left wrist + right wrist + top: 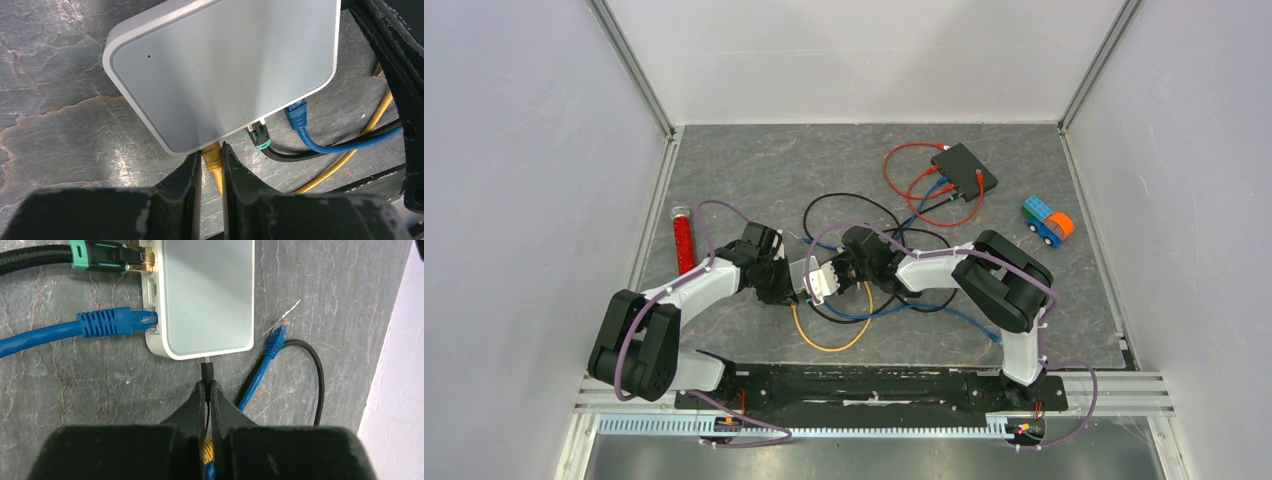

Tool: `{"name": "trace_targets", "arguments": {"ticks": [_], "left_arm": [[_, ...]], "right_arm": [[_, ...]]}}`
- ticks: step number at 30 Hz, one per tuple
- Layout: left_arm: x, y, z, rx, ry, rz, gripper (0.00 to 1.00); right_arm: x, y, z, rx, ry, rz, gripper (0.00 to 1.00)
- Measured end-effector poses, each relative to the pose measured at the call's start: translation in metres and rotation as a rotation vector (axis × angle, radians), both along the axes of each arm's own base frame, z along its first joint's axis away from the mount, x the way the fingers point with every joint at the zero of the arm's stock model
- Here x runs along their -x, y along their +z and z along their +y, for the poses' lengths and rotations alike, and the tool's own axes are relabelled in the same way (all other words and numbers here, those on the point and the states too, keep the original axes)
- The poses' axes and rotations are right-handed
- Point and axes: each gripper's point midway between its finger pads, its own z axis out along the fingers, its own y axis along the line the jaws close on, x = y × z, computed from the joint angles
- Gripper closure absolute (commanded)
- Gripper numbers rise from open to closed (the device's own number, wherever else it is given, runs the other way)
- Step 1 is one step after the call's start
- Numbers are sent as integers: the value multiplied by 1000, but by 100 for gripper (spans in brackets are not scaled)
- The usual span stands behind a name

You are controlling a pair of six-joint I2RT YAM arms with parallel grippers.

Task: Insert the plug into the switch port
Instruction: Insert the power into the switch port.

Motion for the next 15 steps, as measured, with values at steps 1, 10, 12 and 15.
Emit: {"name": "trace_targets", "arguments": {"ticks": [1, 10, 12, 15], "left_arm": [[0, 0, 0, 0, 0, 0, 94], [1, 0, 0, 0, -2, 3, 94], [1, 0, 0, 0, -3, 3, 95], [1, 0, 0, -1, -4, 3, 95]], "right_arm": [[0, 0, 0, 0, 0, 0, 100], [6, 1, 0, -38, 12, 13, 100], [6, 1, 0, -44, 5, 23, 100], [7, 1, 0, -56, -15, 48, 100]]}}
